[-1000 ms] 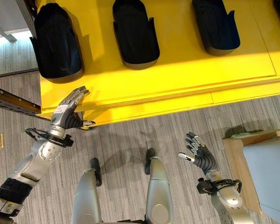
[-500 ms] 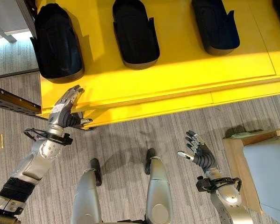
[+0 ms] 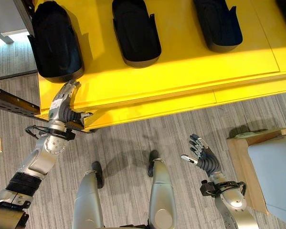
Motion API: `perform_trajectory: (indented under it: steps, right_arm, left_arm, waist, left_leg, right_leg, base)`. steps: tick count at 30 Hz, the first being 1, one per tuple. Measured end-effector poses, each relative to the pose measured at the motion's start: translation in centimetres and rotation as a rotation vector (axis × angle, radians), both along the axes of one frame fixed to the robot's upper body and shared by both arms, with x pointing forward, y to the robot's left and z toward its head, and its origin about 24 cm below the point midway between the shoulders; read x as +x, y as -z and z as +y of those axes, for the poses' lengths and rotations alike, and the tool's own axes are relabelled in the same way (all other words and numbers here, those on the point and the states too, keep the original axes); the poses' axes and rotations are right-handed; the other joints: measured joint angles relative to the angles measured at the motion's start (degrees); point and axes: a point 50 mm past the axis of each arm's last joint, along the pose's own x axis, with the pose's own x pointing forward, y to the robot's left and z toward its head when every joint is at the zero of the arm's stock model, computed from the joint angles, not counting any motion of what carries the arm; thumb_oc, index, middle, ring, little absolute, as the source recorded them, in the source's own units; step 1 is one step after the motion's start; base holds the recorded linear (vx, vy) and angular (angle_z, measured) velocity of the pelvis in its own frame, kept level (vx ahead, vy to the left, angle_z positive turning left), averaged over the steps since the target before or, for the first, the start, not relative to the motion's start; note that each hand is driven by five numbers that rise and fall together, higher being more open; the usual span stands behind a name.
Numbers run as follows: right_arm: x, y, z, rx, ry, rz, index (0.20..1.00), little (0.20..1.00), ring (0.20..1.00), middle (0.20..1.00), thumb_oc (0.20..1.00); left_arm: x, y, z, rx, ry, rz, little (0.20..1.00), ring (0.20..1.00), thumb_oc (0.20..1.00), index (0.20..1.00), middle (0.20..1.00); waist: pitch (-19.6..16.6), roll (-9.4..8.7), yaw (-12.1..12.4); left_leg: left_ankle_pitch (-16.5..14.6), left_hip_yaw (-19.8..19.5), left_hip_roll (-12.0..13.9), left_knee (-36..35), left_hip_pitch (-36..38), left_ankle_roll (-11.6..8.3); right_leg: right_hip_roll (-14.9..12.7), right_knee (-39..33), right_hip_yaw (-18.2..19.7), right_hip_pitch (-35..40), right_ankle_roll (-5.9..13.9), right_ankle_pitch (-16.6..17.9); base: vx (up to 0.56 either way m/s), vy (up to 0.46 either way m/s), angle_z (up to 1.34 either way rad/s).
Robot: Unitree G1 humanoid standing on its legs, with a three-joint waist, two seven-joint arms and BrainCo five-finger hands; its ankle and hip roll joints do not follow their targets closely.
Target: Move parts from the plastic box to the shelf.
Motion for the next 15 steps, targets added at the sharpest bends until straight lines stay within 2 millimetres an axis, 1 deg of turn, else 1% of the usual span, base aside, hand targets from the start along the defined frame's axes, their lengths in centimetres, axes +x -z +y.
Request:
perform_trajectory:
  steps: [10, 13, 15]
  right_arm:
    - [0.0, 0.0, 0.0, 0.001, -0.008, 0.004, 1.0, 1.0, 1.0, 1.0, 1.0]
    - [0.0, 0.0, 0.1, 0.003, -0.019, 0.005, 1.0, 1.0, 1.0, 1.0, 1.0]
    - [0.0, 0.0, 0.1, 0.004, -0.025, 0.005, 1.0, 1.0, 1.0, 1.0, 1.0]
  left_arm:
    - [0.3, -0.1, 0.6, -0.008, -0.036, -0.01, 1.0, 1.0, 1.0, 1.0, 1.0]
    - [0.4, 0.0, 0.8, -0.011, -0.048, 0.0, 1.0, 1.0, 1.0, 1.0, 1.0]
    - [0.8, -0.2, 1.2, -0.016, -0.068, 0.0, 1.0, 1.0, 1.0, 1.0, 1.0]
  waist:
    - [-0.2, -0.23, -0.4]
    - [-1.4, -0.36, -0.8]
    - [-1.7, -0.61, -1.1]
  left_leg:
    - [-0.3, 0.2, 0.0, 0.8, -0.4, 0.11]
    - [-0.6, 0.1, 0.2, 1.5, -1.1, 0.23]
    - [-0.6, 0.2, 0.2, 1.7, -1.3, 0.29]
  right_leg:
    - [0.1, 0.0, 0.5, -0.4, 0.21, 0.2]
    - [0.2, 0.0, 0.5, -0.8, 0.33, 0.3]
    - [0.1, 0.0, 0.5, -0.8, 0.39, 0.3]
  base:
    - [0.0, 0.004, -0.01]
    - [0.0, 0.0, 0.0]
    - [0.0, 0.0, 0.0]
